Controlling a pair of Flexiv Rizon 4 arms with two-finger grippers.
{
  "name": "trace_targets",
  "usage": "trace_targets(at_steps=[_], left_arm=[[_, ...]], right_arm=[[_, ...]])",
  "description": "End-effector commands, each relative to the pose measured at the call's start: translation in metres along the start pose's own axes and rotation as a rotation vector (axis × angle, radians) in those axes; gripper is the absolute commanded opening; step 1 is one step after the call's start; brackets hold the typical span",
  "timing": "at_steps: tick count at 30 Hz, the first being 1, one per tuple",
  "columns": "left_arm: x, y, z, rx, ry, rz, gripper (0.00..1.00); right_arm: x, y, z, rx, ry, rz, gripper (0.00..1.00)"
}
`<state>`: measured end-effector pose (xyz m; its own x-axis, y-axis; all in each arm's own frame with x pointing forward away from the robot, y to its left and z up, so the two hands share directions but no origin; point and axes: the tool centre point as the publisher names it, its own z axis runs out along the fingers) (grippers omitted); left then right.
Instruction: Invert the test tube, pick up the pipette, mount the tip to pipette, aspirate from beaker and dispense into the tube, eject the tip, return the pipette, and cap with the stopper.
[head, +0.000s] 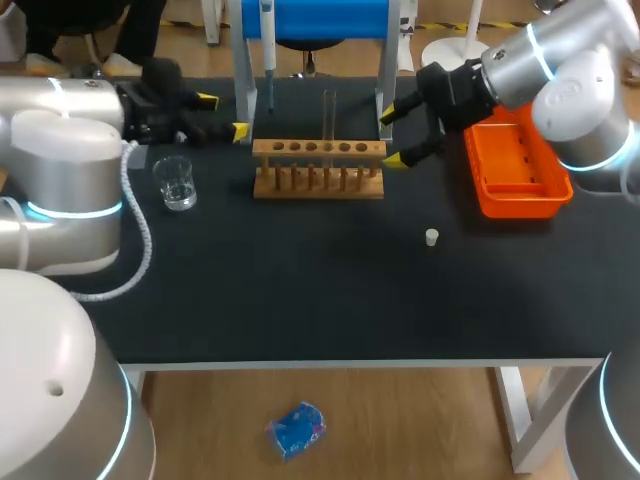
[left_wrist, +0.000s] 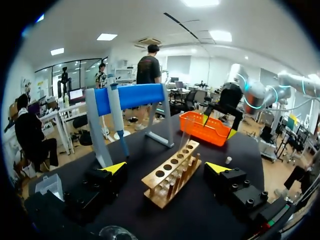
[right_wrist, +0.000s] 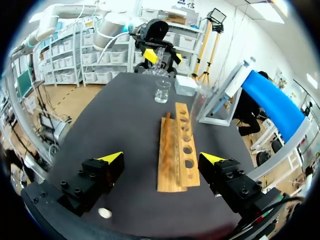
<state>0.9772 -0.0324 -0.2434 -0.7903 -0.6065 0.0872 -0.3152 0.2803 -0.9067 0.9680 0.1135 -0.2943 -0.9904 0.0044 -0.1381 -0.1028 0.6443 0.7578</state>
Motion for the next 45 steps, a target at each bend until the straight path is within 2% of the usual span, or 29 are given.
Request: trace_targets(at_steps=[1,3,10,11,13,14,26,28,32,38,42,45], left_arm=[[-0.013,0.008,-0.037,0.015,0.055,0.004,1.00],[-0.016,0.011,-0.049,0.021,0.066,0.000,1.00],[-0.036,0.023,-0.079,0.010,0.055,0.023,1.00],[-0.039,0.025,-0.081,0.009,0.052,0.021,1.00],[-0.043,0.027,-0.083,-0.003,0.037,0.027,1.00],[-0.043,0.027,-0.083,-0.003,0.037,0.027,1.00],[-0.043,0.027,-0.083,-0.003,0.037,0.027,1.00],[-0.043,0.027,-0.083,-0.003,0.037,0.027,1.00],[-0.043,0.027,-0.083,-0.003,0.037,0.027,1.00],[-0.043,0.027,-0.083,-0.003,0.037,0.027,1.00],[-0.043,0.027,-0.083,-0.003,0.037,0.027,1.00],[-0.043,0.027,-0.083,-0.003,0.037,0.027,1.00]], right_arm=[[0.041,0.016,-0.021,-0.009,-0.059,-0.001,1.00],[0.052,0.021,-0.026,-0.049,-0.032,0.014,1.00],[0.089,0.034,-0.036,-0.086,-0.018,0.033,1.00],[0.096,0.036,-0.038,-0.125,0.002,0.047,1.00],[0.110,0.041,-0.040,-0.211,0.095,0.064,1.00],[0.112,0.041,-0.042,-0.212,0.141,0.063,1.00],[0.112,0.041,-0.042,-0.212,0.141,0.063,1.00],[0.114,0.042,-0.036,-0.283,0.163,0.068,1.00],[0.131,0.038,-0.030,-0.370,0.177,0.069,1.00],[0.155,0.034,-0.032,-0.445,0.206,0.004,1.00],[0.174,0.029,-0.027,-0.464,0.233,0.020,1.00],[0.180,0.025,-0.023,-0.476,0.257,0.034,1.00]])
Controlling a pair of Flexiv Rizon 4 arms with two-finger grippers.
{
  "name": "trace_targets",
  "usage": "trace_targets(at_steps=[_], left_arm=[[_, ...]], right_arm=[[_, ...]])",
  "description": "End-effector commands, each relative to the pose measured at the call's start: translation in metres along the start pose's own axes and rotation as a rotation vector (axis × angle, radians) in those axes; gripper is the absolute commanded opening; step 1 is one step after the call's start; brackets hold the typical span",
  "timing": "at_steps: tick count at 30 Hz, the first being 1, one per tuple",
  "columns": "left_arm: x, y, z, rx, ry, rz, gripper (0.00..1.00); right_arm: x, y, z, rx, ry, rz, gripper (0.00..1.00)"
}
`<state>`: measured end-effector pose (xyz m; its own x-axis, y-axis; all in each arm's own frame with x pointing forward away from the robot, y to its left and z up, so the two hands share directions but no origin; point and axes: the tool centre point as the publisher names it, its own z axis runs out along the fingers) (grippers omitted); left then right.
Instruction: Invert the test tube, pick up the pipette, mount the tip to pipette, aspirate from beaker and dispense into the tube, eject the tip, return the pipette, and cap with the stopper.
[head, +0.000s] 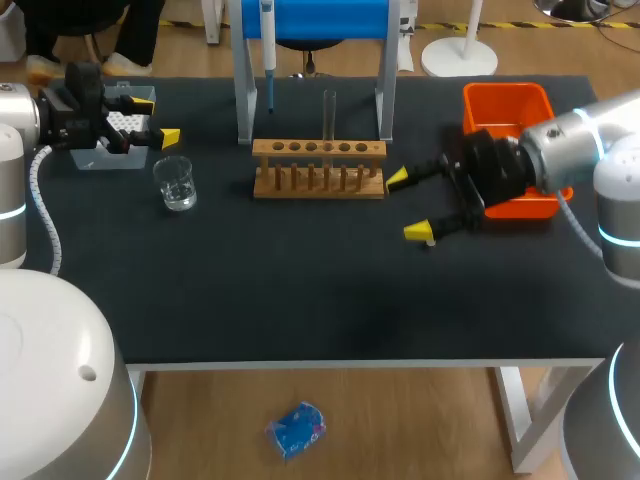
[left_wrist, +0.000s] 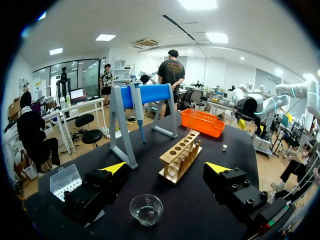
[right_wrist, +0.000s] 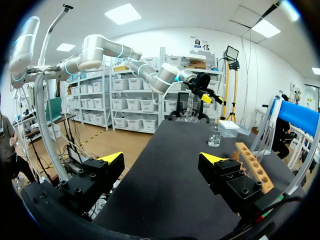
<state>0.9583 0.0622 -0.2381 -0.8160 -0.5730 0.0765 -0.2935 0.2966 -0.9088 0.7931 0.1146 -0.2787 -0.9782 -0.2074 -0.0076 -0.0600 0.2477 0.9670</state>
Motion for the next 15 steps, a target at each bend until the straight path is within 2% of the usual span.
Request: trace_targets(at_steps=[1,5,7,10,15], left_arm=[[-0.001,0.000,-0.001,-0.003,0.003,-0.001,1.00],[-0.003,0.002,-0.002,-0.011,0.000,0.005,1.00],[-0.006,0.005,-0.005,0.011,0.022,-0.003,1.00],[-0.014,0.012,-0.010,-0.001,0.035,0.005,1.00],[-0.032,0.031,-0.020,0.006,0.025,-0.004,1.00]], right_arm=[[0.010,-0.007,0.002,-0.056,-0.007,0.023,1.00],[0.016,-0.007,0.003,-0.100,-0.077,0.001,1.00],[0.016,-0.007,0.003,-0.100,-0.077,0.001,1.00],[0.016,-0.007,0.003,-0.100,-0.077,0.001,1.00],[0.016,-0.007,0.003,-0.100,-0.077,0.001,1.00]])
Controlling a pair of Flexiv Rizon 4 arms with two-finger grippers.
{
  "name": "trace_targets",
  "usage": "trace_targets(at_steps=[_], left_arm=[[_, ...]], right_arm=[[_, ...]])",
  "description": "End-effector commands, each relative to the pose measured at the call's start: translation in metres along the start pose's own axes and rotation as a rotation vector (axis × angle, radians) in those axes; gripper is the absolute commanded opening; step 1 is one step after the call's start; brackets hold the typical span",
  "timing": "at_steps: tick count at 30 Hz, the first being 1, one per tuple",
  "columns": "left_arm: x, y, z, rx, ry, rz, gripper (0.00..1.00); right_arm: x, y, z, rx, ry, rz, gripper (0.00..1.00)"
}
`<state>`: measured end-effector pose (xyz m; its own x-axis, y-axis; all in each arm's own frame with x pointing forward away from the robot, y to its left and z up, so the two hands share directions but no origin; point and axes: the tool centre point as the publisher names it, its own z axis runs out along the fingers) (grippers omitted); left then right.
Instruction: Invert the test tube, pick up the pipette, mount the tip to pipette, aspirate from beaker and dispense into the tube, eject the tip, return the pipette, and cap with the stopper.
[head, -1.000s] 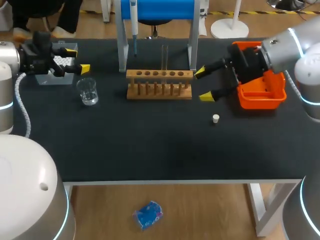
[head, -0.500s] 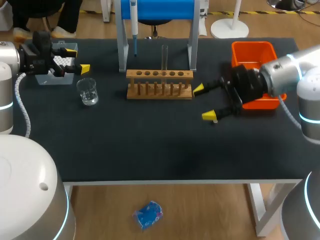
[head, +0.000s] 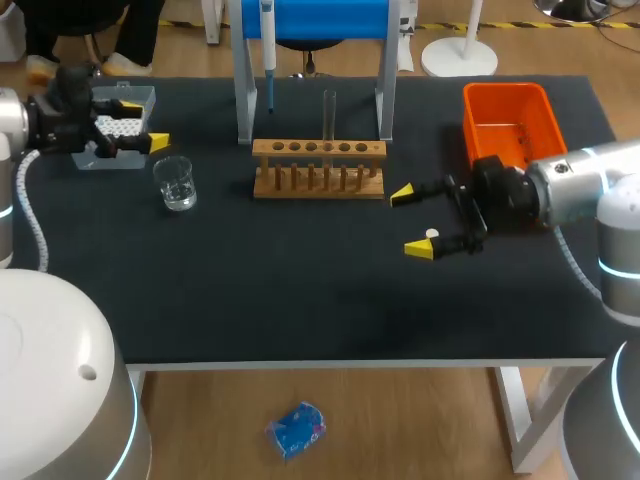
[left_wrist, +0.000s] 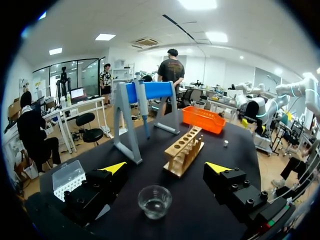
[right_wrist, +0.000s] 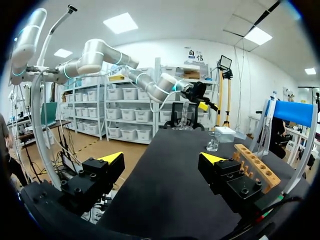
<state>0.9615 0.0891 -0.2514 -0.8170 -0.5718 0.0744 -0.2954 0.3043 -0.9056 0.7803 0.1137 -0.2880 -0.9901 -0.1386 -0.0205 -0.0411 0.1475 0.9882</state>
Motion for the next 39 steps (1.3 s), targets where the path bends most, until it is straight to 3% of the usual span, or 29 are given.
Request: trace_targets(at_steps=[1,19,20,23,25,30,39], left_arm=[[-0.018,0.016,-0.008,0.002,0.024,-0.022,1.00],[-0.022,0.020,-0.009,0.020,-0.002,-0.025,1.00],[-0.029,0.024,-0.008,-0.013,-0.018,-0.002,1.00],[-0.050,0.029,-0.010,0.005,-0.030,0.021,1.00],[-0.062,0.032,-0.012,0.031,0.012,0.011,1.00],[-0.094,0.043,-0.012,-0.024,-0.005,0.062,1.00],[-0.141,0.061,-0.006,-0.062,-0.017,0.041,1.00]], right_arm=[[0.003,0.002,-0.001,0.004,-0.006,-0.001,1.00],[0.003,0.002,-0.001,0.004,-0.006,-0.001,1.00],[0.003,0.002,-0.001,0.004,-0.006,-0.001,1.00],[0.003,0.002,-0.001,0.004,-0.006,-0.001,1.00],[0.003,0.002,-0.001,0.004,-0.006,-0.001,1.00],[0.003,0.002,-0.001,0.004,-0.006,-0.001,1.00],[0.003,0.002,-0.001,0.004,-0.006,-0.001,1.00]])
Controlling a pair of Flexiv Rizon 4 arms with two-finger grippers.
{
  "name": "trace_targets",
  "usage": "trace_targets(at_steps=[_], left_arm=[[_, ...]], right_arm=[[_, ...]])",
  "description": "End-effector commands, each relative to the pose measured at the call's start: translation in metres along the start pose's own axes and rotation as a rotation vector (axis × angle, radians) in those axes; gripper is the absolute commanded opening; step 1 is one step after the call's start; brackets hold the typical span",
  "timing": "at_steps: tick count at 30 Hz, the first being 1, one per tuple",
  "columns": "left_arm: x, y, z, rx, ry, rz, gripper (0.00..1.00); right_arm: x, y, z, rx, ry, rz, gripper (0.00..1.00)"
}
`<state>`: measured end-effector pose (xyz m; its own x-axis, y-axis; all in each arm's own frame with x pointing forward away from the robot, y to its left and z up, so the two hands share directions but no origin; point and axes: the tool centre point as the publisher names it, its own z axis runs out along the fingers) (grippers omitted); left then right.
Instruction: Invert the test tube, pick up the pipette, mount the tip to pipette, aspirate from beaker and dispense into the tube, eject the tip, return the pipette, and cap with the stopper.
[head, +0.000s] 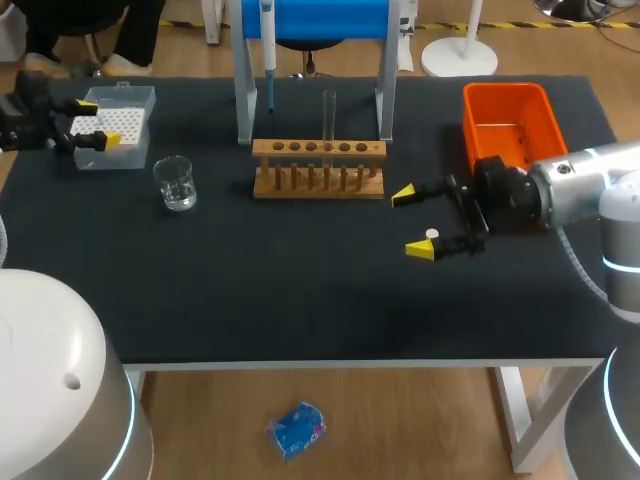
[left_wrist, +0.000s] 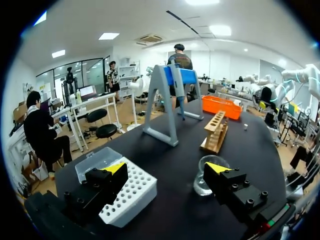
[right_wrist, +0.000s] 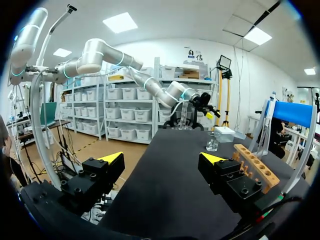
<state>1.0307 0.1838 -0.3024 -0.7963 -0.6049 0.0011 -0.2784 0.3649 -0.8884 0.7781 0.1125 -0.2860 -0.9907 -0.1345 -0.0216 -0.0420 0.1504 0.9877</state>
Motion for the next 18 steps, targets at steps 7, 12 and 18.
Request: trace_targets(at_steps=[7,12,18], left_arm=[[-0.055,0.027,0.032,-0.052,0.054,-0.065,1.00],[-0.070,0.034,0.042,-0.044,0.052,-0.116,1.00],[-0.085,0.039,0.046,-0.049,0.018,-0.115,1.00]], right_arm=[[0.000,0.000,0.001,0.001,-0.002,0.000,1.00],[0.000,0.000,0.001,0.001,-0.002,0.000,1.00],[0.000,0.000,0.001,0.001,-0.002,0.000,1.00]])
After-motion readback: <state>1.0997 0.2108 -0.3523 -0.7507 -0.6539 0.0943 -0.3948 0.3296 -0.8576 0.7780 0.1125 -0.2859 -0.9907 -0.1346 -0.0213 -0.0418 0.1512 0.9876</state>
